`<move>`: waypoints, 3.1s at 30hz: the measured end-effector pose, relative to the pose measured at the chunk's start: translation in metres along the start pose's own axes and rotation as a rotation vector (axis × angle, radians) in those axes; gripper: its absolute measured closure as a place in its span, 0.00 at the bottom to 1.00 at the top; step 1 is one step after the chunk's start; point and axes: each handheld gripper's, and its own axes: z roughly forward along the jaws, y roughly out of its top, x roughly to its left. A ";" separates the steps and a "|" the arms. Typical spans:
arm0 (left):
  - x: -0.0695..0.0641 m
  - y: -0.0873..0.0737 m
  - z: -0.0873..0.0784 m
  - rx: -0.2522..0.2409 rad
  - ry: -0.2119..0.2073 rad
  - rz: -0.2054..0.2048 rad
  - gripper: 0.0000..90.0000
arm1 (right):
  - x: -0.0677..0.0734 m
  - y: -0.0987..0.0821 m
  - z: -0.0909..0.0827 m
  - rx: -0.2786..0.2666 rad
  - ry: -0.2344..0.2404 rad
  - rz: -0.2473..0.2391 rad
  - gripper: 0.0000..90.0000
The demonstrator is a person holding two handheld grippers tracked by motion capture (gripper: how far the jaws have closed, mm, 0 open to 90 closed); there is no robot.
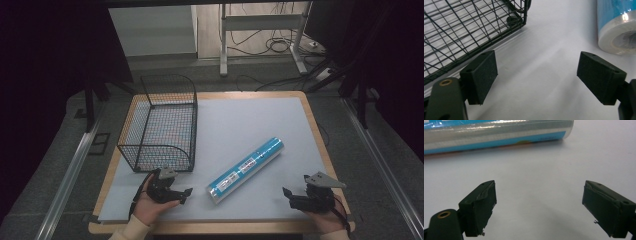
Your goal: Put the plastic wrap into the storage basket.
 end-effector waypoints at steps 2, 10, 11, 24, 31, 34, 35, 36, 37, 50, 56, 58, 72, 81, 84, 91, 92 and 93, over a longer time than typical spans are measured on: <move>-0.001 0.000 -0.001 0.002 -0.002 0.002 0.19 | 0.000 0.001 -0.001 -0.003 -0.009 -0.002 0.14; -0.002 0.001 0.000 -0.003 -0.031 -0.014 0.19 | -0.002 0.001 -0.001 -0.017 -0.019 0.027 0.13; -0.002 0.001 -0.002 -0.008 -0.046 -0.021 0.20 | -0.002 0.001 -0.001 -0.019 -0.016 0.035 0.13; -0.016 0.012 -0.006 0.003 -0.057 0.015 0.20 | -0.006 0.002 0.000 -0.030 0.007 0.013 0.13; -0.027 0.029 -0.012 -0.012 -0.025 0.033 0.20 | -0.009 0.003 0.003 -0.022 0.049 0.036 0.13; -0.029 0.034 -0.014 -0.003 -0.009 0.017 0.22 | -0.009 0.002 0.002 -0.025 0.047 0.032 0.13; -0.030 0.036 -0.015 -0.004 -0.007 0.019 0.22 | -0.009 0.001 0.001 -0.024 0.043 0.034 0.13; -0.032 0.039 -0.017 -0.008 -0.005 0.018 0.22 | -0.009 0.001 0.000 -0.027 0.042 0.033 0.13; -0.034 0.042 -0.018 -0.008 -0.008 0.021 0.22 | -0.010 0.000 0.000 -0.030 0.041 0.035 0.13; -0.051 0.069 -0.029 -0.004 -0.029 0.086 0.22 | -0.009 0.000 0.001 -0.048 0.054 0.045 0.13; -0.059 0.079 -0.026 -0.005 -0.043 0.108 0.22 | -0.009 0.000 0.002 -0.050 0.041 0.035 0.13; -0.061 0.084 -0.025 -0.006 -0.048 0.113 0.22 | -0.007 0.000 0.002 -0.054 0.037 0.026 0.13; -0.073 0.107 -0.009 0.016 -0.074 0.134 0.21 | -0.007 -0.001 0.003 -0.058 0.027 0.010 0.13; -0.080 0.117 -0.001 0.034 -0.123 0.148 0.21 | -0.008 -0.002 0.002 -0.057 0.021 0.009 0.14; -0.082 0.124 0.003 0.043 -0.120 0.161 0.21 | -0.008 -0.002 0.003 -0.055 0.021 0.005 0.14; -0.091 0.135 0.013 0.058 -0.127 0.185 0.20 | -0.009 -0.003 0.003 -0.048 0.014 0.010 0.14; -0.091 0.135 0.013 0.058 -0.127 0.185 0.21 | -0.009 -0.003 0.003 -0.048 0.014 0.010 0.14; -0.093 0.138 0.016 0.060 -0.127 0.186 0.20 | -0.009 -0.003 0.003 -0.046 0.012 0.009 0.14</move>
